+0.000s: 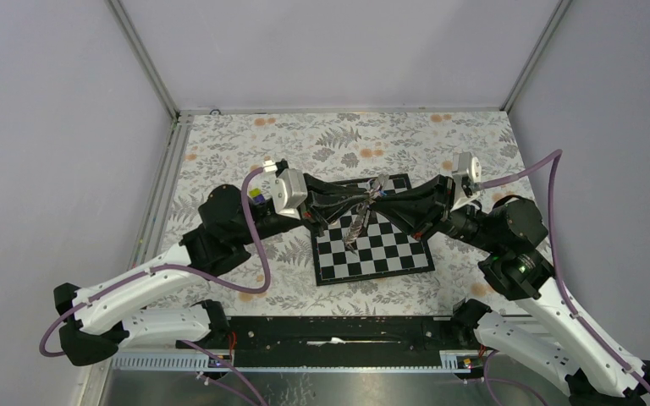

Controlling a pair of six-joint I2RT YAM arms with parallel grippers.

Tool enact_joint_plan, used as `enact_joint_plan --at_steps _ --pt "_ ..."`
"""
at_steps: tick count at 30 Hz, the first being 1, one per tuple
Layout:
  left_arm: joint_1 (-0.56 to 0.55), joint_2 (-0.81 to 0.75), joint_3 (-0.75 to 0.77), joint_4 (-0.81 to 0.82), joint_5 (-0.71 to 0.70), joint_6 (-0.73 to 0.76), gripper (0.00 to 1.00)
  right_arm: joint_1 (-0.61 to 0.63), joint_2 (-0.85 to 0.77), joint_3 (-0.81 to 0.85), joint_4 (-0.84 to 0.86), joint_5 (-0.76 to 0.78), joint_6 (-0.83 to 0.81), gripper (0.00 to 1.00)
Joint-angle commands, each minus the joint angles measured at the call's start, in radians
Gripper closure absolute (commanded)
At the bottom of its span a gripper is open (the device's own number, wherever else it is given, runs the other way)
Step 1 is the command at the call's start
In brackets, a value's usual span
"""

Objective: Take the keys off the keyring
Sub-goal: Pick up the key from the keyring.

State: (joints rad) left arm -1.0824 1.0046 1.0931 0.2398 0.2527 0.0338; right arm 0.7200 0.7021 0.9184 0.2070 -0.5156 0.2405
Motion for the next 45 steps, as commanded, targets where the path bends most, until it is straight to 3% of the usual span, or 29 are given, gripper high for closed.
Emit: enact_joint_plan --at_steps 1,13,18,31,40,45 --pt "0.004 -0.035 0.017 0.078 -0.038 0.011 1.0 0.003 -0.01 -0.004 0.017 -0.028 0.005 0.85" --pt "0.004 -0.031 0.006 0.079 -0.055 0.013 1.0 0.003 -0.002 0.057 -0.05 -0.023 -0.003 0.95" --pt "0.004 -0.031 -0.004 0.079 -0.05 0.007 0.91 0.004 0.042 0.181 -0.244 0.0 -0.017 1.0" --pt "0.004 -0.075 -0.001 0.022 -0.041 0.048 0.53 0.003 0.154 0.489 -0.8 0.084 -0.22 1.0" --pt "0.004 -0.098 -0.018 -0.007 -0.002 0.067 0.48 0.004 0.325 0.707 -1.216 0.167 -0.377 1.0" --pt "0.004 -0.072 -0.025 -0.022 0.032 0.052 0.48 0.004 0.337 0.692 -1.218 0.285 -0.372 1.0"
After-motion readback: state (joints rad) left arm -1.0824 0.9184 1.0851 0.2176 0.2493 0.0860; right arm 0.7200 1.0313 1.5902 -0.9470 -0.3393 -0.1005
